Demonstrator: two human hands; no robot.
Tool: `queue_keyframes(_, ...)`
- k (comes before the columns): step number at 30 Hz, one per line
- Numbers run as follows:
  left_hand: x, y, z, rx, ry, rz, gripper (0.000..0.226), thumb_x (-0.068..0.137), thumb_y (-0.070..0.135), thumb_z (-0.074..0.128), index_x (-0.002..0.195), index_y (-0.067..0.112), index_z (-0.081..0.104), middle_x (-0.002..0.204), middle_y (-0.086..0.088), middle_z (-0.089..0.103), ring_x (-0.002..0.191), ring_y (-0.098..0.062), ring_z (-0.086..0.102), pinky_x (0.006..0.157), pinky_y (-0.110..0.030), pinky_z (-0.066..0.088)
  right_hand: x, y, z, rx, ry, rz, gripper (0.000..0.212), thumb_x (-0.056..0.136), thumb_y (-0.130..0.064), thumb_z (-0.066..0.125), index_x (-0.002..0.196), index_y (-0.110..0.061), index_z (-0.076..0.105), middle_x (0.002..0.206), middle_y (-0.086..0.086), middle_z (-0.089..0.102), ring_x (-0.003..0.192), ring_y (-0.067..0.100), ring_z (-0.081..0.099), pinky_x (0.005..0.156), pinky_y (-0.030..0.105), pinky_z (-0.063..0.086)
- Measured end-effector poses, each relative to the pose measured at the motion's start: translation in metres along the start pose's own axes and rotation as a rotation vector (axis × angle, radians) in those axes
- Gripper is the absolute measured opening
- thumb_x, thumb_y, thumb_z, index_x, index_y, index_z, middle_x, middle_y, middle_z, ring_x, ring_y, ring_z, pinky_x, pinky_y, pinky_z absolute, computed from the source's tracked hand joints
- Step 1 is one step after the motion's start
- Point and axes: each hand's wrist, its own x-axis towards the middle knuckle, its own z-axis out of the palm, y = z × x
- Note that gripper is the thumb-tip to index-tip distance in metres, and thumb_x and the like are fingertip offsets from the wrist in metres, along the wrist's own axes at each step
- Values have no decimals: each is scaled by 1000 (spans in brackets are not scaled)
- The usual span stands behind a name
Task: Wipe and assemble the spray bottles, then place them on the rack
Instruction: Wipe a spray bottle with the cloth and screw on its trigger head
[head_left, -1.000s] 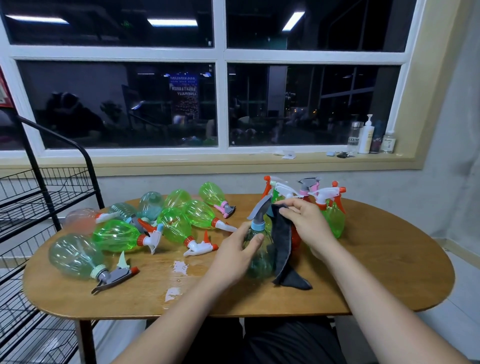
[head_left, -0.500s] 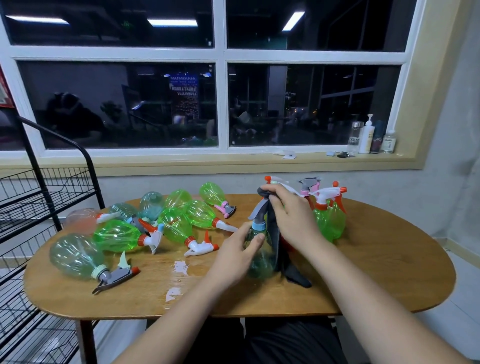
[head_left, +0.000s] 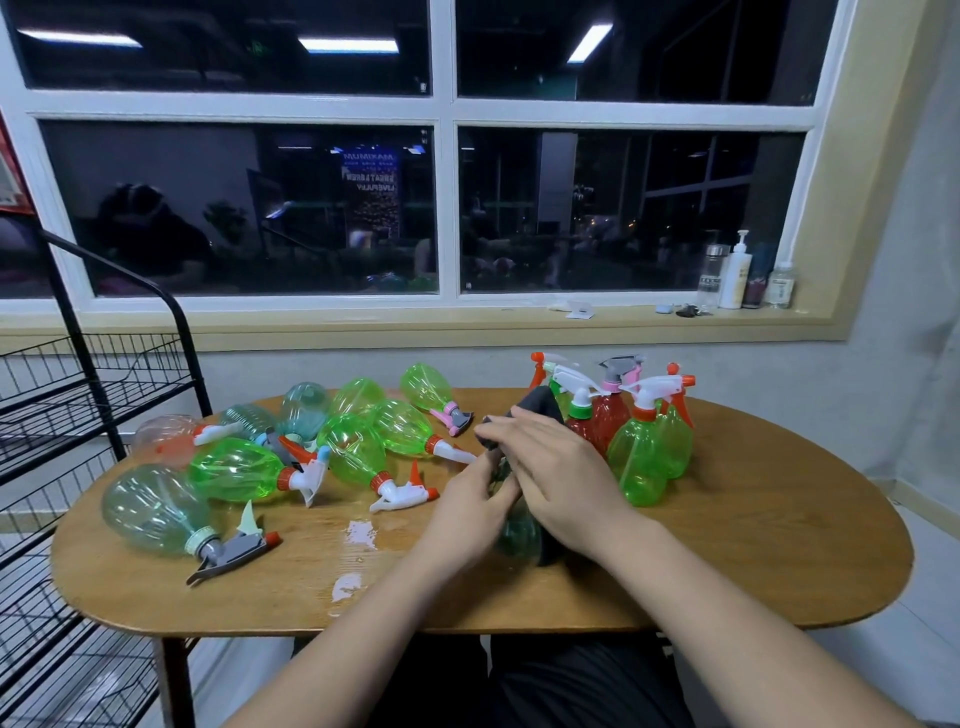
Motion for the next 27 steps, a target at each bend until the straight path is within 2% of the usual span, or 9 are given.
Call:
queue_keyframes(5, -5, 1, -2, 4, 4, 44, 13, 108, 42, 56, 120, 47, 56, 97, 27, 69, 92, 8, 62, 72, -12, 42, 6, 17, -8, -45, -36, 138, 37, 105, -11, 52, 137, -18, 68, 139, 0, 70, 140, 23, 54, 122, 24, 32)
queue_keyframes(9, -8, 6, -4, -23, 0, 46, 22, 108, 45, 56, 129, 47, 58, 102, 28, 70, 88, 9, 62, 71, -9, 41, 14, 27, -18, -46, -36, 228, 32, 109, -16, 47, 134, -19, 67, 128, -2, 73, 127, 19, 62, 106, 42, 52)
queue_keyframes(11, -8, 7, -3, -38, -7, 42, 22, 108, 46, 56, 129, 47, 59, 103, 28, 70, 88, 8, 62, 73, -12, 43, 15, 31, -20, -42, -29, 269, 32, 111, -17, 47, 136, -21, 67, 129, -3, 73, 127, 19, 63, 100, 45, 54)
queue_keyframes(15, -10, 5, -1, -64, 6, 50, 23, 107, 48, 57, 130, 47, 59, 107, 23, 70, 101, 2, 65, 85, -24, 51, 15, 33, -20, 44, 54, 390, 33, 111, -18, 47, 137, -24, 66, 128, -7, 74, 120, 17, 68, 99, 42, 56)
queue_keyframes(19, -9, 1, 1, -20, 23, 85, 26, 102, 58, 60, 126, 45, 60, 112, 20, 69, 105, 0, 64, 92, -31, 54, 17, 30, -20, 175, 169, 563, 33, 111, -16, 51, 136, -27, 70, 123, -14, 75, 114, 2, 67, 96, 27, 55)
queue_keyframes(21, -7, 1, 1, 19, 27, 80, 36, 95, 69, 62, 121, 45, 59, 108, 16, 63, 100, -1, 61, 89, -32, 53, 15, 27, -20, 282, 237, 650, 32, 110, -15, 52, 132, -28, 72, 121, -19, 74, 112, -5, 66, 95, 25, 55)
queue_keyframes(23, -7, 2, 2, 50, 18, 50, 61, 83, 83, 61, 127, 41, 57, 113, 17, 54, 107, -1, 58, 93, -30, 51, 12, 26, -20, 412, 299, 720, 30, 110, -13, 53, 127, -27, 73, 119, -20, 75, 112, -7, 67, 97, 25, 55)
queue_keyframes(25, -8, 3, 3, 50, 3, 20, 84, 72, 92, 59, 138, 40, 52, 123, 20, 48, 120, -1, 53, 101, -29, 48, 7, 27, -16, 535, 340, 775, 29, 109, -12, 54, 124, -26, 74, 117, -14, 78, 112, 1, 70, 100, 33, 57)
queue_keyframes(27, -9, 3, 2, 33, 0, 30, 87, 72, 91, 63, 142, 42, 48, 130, 19, 47, 127, 1, 50, 106, -29, 46, 2, 30, -13, 634, 396, 834, 27, 108, -11, 55, 121, -26, 75, 114, -7, 80, 110, 12, 74, 99, 42, 59)
